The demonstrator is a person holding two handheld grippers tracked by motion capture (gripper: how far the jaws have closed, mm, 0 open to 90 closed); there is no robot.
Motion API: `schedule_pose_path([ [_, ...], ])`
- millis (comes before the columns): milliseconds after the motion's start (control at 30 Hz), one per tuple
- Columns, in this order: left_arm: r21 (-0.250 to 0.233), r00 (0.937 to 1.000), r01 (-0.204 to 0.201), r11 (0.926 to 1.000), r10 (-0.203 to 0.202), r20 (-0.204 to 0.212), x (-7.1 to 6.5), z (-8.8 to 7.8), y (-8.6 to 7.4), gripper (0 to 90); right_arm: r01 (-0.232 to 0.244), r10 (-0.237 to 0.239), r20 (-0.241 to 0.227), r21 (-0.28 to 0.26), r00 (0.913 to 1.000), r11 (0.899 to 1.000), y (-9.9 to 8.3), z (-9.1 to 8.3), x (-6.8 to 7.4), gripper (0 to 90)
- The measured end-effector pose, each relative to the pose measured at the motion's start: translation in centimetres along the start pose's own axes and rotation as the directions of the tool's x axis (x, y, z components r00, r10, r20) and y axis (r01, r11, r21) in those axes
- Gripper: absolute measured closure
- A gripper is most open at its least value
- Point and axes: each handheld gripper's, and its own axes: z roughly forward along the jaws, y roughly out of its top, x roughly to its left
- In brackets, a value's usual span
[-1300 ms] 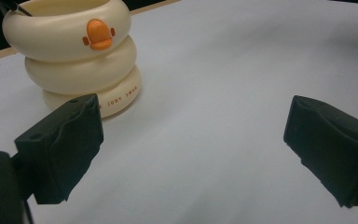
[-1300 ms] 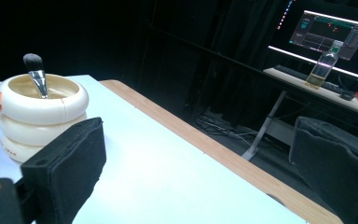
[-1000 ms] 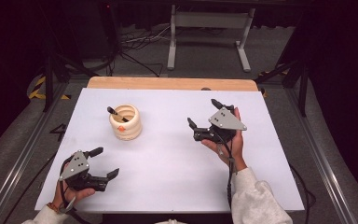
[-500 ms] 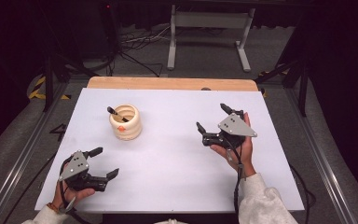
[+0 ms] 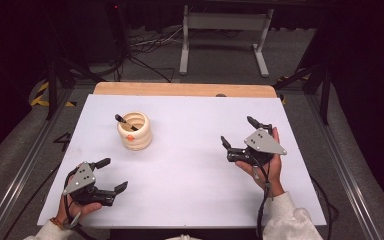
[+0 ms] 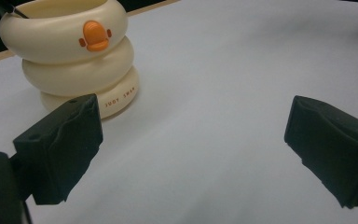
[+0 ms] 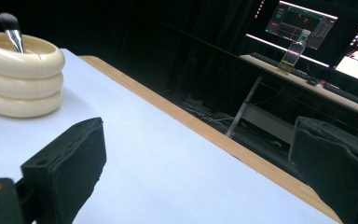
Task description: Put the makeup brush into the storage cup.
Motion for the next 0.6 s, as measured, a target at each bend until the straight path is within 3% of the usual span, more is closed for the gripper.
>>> schedule_pose_path([
  [600,-0.014,1.0,-0.005,0.9999,0.005,0.0,-0.1,-0.3,0.1,5.3,0.024,-0.025,0.015,0.029,0.9996,0.999,-1.8,-2.4,-0.6,4.6],
])
